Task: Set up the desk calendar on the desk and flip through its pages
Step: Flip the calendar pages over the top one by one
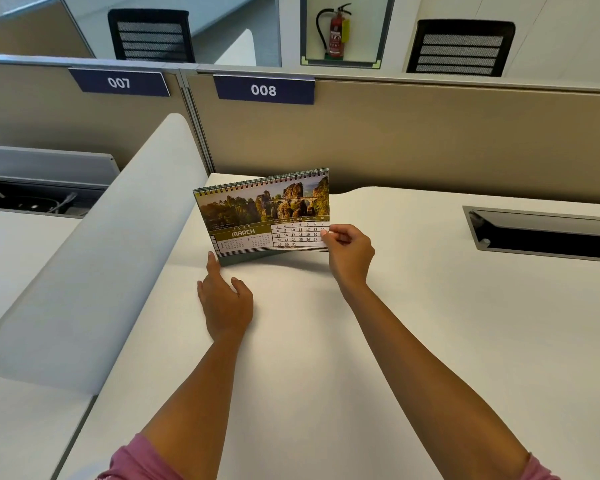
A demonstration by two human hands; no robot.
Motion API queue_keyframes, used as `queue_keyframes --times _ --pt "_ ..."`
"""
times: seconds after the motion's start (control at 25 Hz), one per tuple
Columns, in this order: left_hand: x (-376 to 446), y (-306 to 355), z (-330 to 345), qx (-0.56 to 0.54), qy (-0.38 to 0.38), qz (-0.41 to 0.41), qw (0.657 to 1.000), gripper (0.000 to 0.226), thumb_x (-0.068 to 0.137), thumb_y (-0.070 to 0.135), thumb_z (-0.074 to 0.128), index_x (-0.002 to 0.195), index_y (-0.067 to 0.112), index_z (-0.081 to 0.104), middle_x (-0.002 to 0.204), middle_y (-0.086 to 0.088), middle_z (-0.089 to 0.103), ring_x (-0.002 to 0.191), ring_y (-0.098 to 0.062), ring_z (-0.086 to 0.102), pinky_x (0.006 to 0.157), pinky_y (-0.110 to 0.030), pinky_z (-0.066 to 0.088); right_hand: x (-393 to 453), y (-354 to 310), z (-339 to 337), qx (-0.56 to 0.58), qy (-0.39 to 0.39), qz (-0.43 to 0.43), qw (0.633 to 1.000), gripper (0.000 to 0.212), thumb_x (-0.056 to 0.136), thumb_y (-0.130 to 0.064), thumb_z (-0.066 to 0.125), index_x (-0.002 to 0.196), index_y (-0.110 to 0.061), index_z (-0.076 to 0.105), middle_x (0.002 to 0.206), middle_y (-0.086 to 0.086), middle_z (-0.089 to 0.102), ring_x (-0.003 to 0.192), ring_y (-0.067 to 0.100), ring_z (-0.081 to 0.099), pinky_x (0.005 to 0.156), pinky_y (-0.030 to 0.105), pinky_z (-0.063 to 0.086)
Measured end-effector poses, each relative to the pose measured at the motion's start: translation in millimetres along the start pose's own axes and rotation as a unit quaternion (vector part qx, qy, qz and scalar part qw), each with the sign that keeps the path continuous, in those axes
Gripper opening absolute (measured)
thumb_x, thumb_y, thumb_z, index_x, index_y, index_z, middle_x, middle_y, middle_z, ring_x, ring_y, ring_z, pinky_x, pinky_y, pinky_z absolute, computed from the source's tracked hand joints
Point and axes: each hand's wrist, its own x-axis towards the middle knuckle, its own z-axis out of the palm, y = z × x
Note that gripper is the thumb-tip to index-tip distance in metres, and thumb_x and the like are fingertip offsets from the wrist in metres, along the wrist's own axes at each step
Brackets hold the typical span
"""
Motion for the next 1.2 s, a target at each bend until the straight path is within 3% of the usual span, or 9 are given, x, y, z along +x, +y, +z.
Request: queue_keyframes --times 0.2,0.6,0.96,1.08,1.2 --pt "-1 0 0 -0.008 0.007 0.000 1.000 0.068 0.097 0.015 0.053 0.157 0.028 0.024 0.150 -0.009 0.050 0.144 -0.039 0.038 0.115 -0.060 0.037 -2 2 -2 0.004 0.004 -0.005 1.000 0.021 0.082 -0.020 0.077 0.098 -0.008 0.072 0.100 0.009 0.075 0.085 0.016 0.069 0.065 0.012 0.053" --pt "1 -1 2 0.001 0.001 -0.009 1.000 0.067 0.097 0.017 0.055 0.156 0.028 0.026 0.152 -0.009 0.049 0.144 -0.039 0.039 0.114 -0.059 0.039 -1 3 -4 -0.021 0.003 -0.010 1.000 0.018 0.085 -0.020 0.074 0.098 -0.009 0.070 0.102 0.009 0.075 0.087 0.019 0.070 0.069 0.022 0.058" --pt "0 1 0 -0.008 -0.006 -0.008 1.000 0.066 0.097 0.016 0.055 0.155 0.027 0.025 0.151 -0.010 0.048 0.143 -0.039 0.040 0.114 -0.059 0.039 1 2 -8 0.012 0.001 -0.005 1.000 0.016 0.086 -0.021 0.071 0.097 -0.010 0.073 0.103 0.006 0.074 0.088 0.018 0.069 0.068 0.017 0.057" --pt "-1 3 -1 -0.007 -0.006 -0.010 1.000 0.066 0.097 0.016 0.055 0.155 0.027 0.026 0.151 -0.010 0.048 0.143 -0.039 0.040 0.114 -0.060 0.039 1 0 -10 0.044 -0.031 -0.002 0.999 0.013 0.089 -0.021 0.067 0.095 -0.011 0.072 0.101 0.005 0.074 0.090 0.020 0.070 0.060 0.011 0.055" --pt "-4 3 -3 -0.025 0.000 0.011 1.000 0.065 0.096 0.015 0.056 0.154 0.026 0.029 0.148 -0.010 0.051 0.138 -0.036 0.045 0.111 -0.058 0.042 2 -7 -12 0.096 -0.111 0.052 0.988 0.018 0.095 -0.031 0.056 0.096 -0.017 0.069 0.097 0.001 0.073 0.091 0.019 0.071 0.066 0.018 0.057"
